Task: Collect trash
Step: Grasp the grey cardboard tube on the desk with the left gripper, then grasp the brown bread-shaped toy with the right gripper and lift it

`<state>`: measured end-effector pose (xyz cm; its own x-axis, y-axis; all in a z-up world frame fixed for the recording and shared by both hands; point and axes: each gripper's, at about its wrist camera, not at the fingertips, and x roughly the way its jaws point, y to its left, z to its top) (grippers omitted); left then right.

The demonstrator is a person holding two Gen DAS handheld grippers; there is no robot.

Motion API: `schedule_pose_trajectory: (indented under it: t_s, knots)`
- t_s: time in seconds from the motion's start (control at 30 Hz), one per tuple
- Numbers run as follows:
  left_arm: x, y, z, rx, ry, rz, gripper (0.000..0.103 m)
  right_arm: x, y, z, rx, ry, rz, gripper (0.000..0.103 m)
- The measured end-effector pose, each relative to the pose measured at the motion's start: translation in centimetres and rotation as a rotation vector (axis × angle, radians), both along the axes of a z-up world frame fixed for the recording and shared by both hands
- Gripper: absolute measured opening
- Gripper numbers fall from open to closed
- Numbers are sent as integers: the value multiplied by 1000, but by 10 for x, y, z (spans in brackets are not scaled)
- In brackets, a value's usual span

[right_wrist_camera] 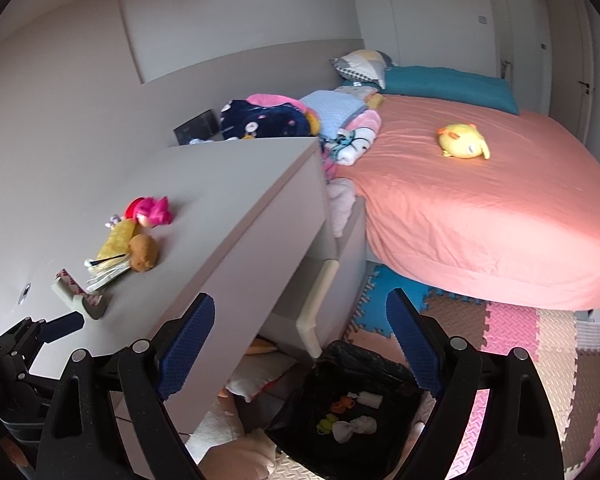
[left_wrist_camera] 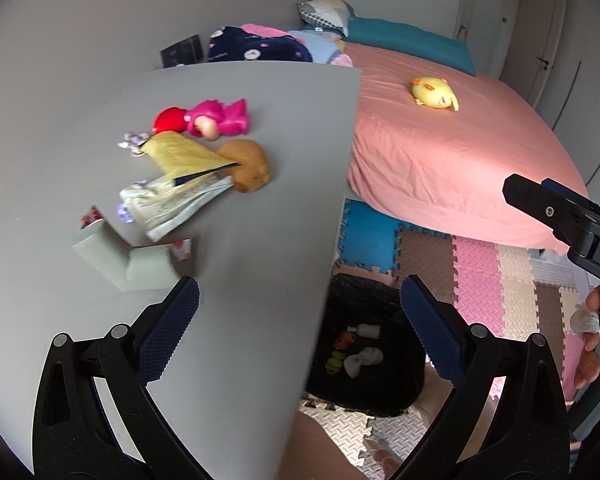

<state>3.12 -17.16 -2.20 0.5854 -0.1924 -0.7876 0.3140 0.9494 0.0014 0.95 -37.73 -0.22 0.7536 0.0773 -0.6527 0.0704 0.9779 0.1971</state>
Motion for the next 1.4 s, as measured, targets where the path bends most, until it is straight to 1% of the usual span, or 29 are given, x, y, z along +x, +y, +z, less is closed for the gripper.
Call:
schedule_pose_trajectory:
  t_s: [0.13,0.3,0.5,0.57,0.7,0.8,0.93,1.0,1.07,1.2,1.23,1.3,1.4]
  knots:
    - [2,23,-2,3,1,54,97,6,15,-2,1,7,37,88]
    - [9,51,-6,-19,17,121,97,15,32,-6,3,16,73,88]
    - [21,73,-15,-60,39,169,97,25,47,-10,-8,17,119,88]
    - [23,77,-18,-65,42,176,97,28,51,-11,-5,18,128,88]
    - [29,80,-23,-48,39,186,97,38,56,-15,-2,27,145,88]
    - [33,83,-23,-73,42,187,97,44,61,-17,-4,35,162,88]
    - [39,86,-23,-83,44,194,97,55,74,-18,-24,35,201,88]
    - [40,87,-22,-80,39,201,92,59,80,-16,-33,31,223,88]
    - [42,89,-21,-78,29,206,81,64,88,-16,-43,29,249,88]
    - [43,91,-19,-73,20,203,67,74,105,-19,-62,34,296,88]
    - [44,92,-19,-71,17,204,62,76,109,-20,-67,37,308,87]
    - [46,95,-18,-79,16,215,62,82,117,-25,-76,50,327,88]
    - [45,103,-16,-94,6,258,61,89,124,-30,-87,61,340,87]
